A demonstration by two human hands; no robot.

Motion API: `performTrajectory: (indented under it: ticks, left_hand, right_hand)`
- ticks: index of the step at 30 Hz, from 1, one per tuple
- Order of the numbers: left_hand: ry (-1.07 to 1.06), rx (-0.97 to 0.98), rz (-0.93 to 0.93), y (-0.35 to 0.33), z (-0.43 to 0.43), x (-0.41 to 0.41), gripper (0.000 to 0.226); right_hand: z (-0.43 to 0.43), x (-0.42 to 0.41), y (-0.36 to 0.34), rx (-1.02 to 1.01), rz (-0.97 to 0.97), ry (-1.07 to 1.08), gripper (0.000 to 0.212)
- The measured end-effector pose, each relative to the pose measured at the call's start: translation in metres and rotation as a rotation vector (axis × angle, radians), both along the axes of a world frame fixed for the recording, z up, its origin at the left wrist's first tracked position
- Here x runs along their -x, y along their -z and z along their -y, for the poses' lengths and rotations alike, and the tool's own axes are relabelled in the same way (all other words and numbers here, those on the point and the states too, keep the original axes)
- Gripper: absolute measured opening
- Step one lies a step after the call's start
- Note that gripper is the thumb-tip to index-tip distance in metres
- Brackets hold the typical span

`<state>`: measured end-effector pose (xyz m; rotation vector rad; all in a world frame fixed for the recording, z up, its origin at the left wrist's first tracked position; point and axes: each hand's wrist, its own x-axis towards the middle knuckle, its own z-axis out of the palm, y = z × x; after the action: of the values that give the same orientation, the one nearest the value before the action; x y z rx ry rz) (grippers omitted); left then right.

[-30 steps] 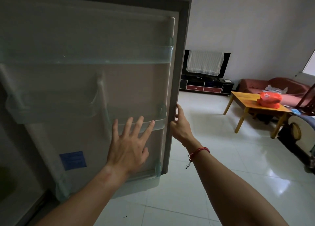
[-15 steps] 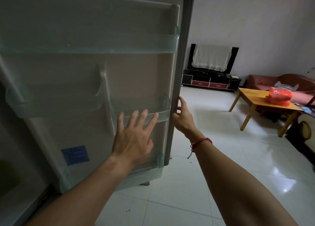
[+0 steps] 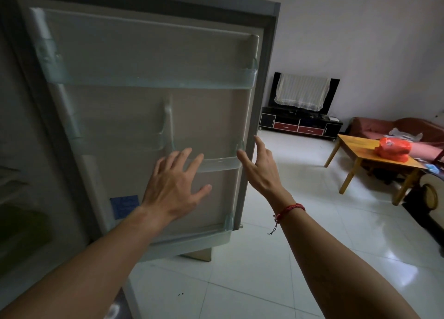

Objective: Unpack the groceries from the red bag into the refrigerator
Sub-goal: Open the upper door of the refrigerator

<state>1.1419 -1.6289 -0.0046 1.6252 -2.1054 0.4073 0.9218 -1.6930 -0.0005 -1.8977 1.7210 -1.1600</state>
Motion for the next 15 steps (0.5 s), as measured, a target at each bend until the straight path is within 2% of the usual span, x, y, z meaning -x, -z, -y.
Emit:
performTrajectory:
  ticks: [9,15]
  left_hand:
    - [-0.131,0.074,-0.090,-0.032,-0.097,-0.069,0.078]
    - [-0.271,0.082,-0.079,-0.042,-0.168,-0.131,0.082]
  right_hand:
    - [-0.081,-0.061,-0.020,0.068,-0.234,-0.169,0.078]
    - [-0.127,-0.121,-0.033,0.120,-0.343,-0.279,0.077]
